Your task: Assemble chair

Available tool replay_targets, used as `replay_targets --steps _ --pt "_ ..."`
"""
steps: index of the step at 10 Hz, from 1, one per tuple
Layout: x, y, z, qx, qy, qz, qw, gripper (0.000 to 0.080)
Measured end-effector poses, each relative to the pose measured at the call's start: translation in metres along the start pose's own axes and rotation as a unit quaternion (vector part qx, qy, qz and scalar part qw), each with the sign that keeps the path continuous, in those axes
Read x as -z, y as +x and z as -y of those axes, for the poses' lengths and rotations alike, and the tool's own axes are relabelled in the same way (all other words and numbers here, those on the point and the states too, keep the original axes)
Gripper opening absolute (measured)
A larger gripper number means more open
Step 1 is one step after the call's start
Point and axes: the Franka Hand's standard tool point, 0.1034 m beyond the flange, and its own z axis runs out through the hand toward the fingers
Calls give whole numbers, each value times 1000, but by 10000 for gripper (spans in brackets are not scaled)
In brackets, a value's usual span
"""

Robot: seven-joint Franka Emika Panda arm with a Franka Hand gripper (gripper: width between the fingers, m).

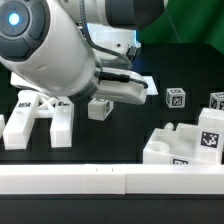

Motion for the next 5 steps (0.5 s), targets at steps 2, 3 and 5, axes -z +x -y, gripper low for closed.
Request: replay_targets --steps 2,3,5 --pt "-6 4 -1 -2 -2 3 1000 649" --pt "-8 5 0 -4 -3 4 1000 649" --pt "-8 5 0 -10 -3 5 1000 649"
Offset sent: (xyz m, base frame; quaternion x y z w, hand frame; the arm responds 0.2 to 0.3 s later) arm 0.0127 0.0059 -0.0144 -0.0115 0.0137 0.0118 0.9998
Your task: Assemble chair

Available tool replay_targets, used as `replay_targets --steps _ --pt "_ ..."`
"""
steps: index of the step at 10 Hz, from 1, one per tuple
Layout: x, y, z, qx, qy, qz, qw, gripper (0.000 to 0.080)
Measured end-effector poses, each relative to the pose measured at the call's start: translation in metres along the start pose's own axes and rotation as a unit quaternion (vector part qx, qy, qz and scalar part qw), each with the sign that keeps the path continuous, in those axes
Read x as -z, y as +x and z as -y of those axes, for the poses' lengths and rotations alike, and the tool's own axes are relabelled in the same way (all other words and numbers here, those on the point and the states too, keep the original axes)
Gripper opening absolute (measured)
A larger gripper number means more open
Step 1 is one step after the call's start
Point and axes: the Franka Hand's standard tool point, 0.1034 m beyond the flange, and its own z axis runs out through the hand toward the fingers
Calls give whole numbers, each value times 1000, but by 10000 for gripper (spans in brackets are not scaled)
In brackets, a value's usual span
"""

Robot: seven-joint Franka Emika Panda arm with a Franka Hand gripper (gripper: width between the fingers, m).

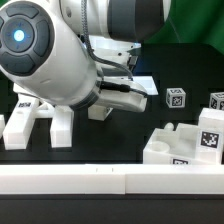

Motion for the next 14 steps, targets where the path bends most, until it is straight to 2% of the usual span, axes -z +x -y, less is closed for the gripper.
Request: replay_targets --steps 1,3,4,5,10,12,14 --pt "0 0 0 0 0 0 1000 649" --pt "-2 2 0 0 0 -1 1000 398" --pt "-2 2 0 0 0 0 1000 398" --pt "-2 2 0 0 0 0 1000 287" --pt "1 0 0 1 1 -1 1000 287" --pt "16 -20 6 -5 3 4 1000 287" --pt "36 -44 22 -38 1 1 999 288"
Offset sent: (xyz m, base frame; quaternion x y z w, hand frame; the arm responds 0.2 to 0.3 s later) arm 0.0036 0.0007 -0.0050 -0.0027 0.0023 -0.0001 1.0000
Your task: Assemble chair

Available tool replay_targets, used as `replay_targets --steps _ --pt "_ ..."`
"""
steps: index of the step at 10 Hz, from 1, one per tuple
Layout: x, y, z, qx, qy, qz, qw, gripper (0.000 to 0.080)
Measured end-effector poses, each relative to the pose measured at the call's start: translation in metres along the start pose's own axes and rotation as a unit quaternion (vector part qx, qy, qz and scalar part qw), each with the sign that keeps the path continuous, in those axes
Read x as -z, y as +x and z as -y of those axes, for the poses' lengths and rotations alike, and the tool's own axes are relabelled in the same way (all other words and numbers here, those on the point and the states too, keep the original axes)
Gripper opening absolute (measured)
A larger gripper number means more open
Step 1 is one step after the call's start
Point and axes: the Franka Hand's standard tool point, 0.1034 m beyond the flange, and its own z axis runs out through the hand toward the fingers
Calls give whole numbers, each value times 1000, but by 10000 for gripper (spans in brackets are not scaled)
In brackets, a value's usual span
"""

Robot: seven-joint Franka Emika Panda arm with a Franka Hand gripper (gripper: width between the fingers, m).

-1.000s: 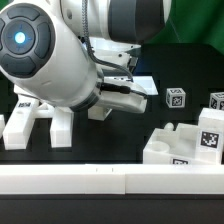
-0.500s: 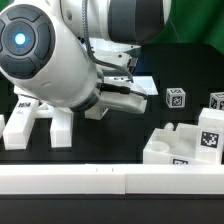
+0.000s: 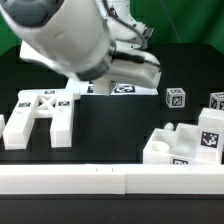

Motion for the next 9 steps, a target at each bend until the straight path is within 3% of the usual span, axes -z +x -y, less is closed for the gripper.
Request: replay_targets --steps 2,5,7,9 --pt "12 -12 12 -14 -3 -9 1000 288" --pt "19 -2 16 -12 2 -43 999 289" --pt "30 -2 22 -4 14 -98 995 289" --pt "53 -4 35 3 29 -173 985 289"
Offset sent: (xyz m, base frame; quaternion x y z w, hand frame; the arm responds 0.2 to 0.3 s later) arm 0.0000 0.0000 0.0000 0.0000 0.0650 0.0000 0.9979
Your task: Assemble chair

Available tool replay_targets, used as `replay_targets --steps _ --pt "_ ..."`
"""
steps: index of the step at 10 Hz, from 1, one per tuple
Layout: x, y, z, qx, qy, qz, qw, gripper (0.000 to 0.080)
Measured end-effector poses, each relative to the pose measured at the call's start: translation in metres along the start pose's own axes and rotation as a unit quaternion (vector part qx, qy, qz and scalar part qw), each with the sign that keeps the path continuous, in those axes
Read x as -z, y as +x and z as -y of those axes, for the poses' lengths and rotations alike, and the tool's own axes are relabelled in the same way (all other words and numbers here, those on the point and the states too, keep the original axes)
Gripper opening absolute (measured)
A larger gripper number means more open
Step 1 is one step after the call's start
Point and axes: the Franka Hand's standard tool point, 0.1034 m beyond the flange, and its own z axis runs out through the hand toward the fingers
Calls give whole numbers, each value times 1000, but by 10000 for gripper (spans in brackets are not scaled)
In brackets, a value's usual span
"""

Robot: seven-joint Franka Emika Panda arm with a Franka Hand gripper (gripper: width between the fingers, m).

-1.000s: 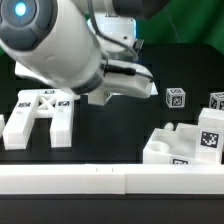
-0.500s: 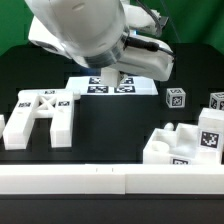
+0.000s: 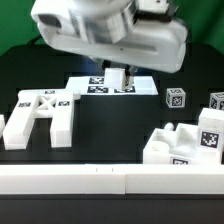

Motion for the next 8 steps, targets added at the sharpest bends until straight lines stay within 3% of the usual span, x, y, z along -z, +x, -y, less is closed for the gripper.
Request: replay_targets --steps 1,2,6,8 --pt "6 -4 6 4 3 -15 1000 289" --pt "8 6 11 7 11 -59 998 289" --pt "14 11 27 19 41 -203 978 289" --pt "32 14 34 31 43 -248 967 289"
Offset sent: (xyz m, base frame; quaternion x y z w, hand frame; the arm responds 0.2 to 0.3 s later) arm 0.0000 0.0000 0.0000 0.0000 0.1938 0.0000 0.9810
